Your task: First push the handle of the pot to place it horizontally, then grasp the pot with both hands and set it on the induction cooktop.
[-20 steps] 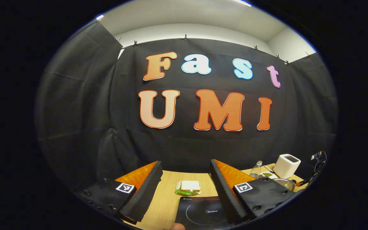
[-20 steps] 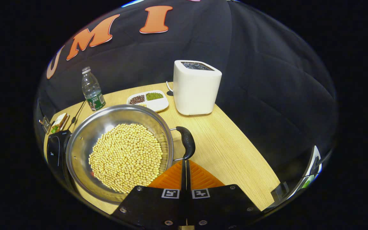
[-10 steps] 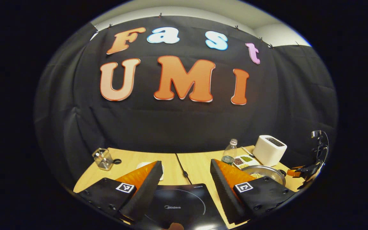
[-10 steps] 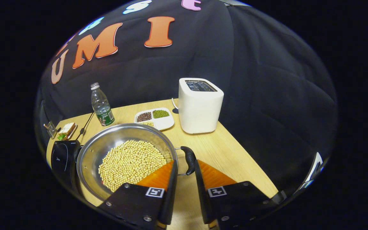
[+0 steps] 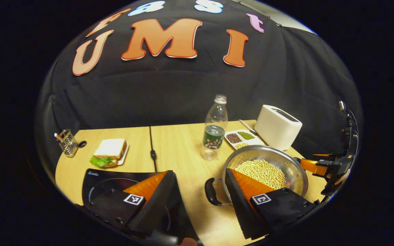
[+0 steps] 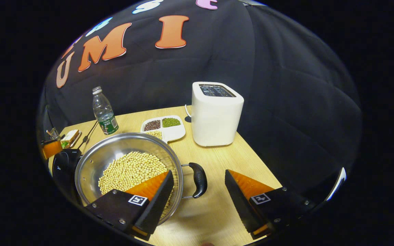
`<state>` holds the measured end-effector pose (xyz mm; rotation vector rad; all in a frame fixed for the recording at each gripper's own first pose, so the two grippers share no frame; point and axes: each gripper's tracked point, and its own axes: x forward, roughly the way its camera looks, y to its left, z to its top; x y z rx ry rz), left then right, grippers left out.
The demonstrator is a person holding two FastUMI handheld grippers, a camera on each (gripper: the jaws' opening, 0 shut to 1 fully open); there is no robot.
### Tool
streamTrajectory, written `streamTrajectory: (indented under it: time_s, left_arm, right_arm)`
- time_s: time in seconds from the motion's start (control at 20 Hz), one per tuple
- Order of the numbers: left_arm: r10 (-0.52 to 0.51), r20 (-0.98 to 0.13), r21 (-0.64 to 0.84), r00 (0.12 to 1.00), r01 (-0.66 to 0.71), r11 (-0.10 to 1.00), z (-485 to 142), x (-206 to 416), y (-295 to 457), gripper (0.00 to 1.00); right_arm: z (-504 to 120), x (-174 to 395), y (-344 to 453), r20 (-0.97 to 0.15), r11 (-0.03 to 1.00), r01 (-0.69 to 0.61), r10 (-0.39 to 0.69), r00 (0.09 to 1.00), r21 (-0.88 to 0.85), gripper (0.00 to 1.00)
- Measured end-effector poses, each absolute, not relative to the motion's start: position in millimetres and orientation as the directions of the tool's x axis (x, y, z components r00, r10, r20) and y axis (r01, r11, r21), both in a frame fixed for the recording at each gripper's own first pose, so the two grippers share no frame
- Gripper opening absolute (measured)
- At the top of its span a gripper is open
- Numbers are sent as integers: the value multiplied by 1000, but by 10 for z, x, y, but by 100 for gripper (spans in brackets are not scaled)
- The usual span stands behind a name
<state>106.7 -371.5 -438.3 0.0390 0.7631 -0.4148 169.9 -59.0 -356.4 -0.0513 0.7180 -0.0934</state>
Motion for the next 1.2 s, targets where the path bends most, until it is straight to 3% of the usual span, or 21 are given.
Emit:
streamTrajectory:
  time_s: [0.2,0.45,0.55,0.7,0.85,0.9,1.05,1.2]
  left_arm:
    - [-349,-766,-148,540,380,913,-4856,877,-3959,99]
    - [-316,-816,-154,485,344,926,-5212,910,-3956,98]
    - [-321,-835,-180,447,330,927,-5346,853,-3992,96]
    - [-319,-842,-200,434,298,933,-5368,849,-4016,78]
    - [-292,-850,-175,439,287,942,-5373,849,-4022,67]
    - [-278,-856,-163,436,281,946,-5374,851,-3997,69]
    - [-280,-832,-147,479,296,944,-5214,924,-4033,63]
    - [-286,-813,-154,507,287,946,-5099,953,-3984,64]
  right_arm:
    - [-3722,1740,-605,-685,996,58,-87,723,-66,94]
    - [-3933,1769,-543,-723,999,48,-46,689,-18,94]
    - [-4025,1769,-500,-740,999,48,-29,672,4,86]
    - [-4099,1758,-443,-760,996,74,-6,650,55,65]
    - [-4091,1697,-430,-775,987,134,-12,632,94,58]
    - [-4088,1657,-388,-784,978,167,-7,621,124,52]
    - [-4017,1527,-344,-786,975,171,6,618,142,48]
    - [-3770,1497,-233,-763,974,166,11,647,154,47]
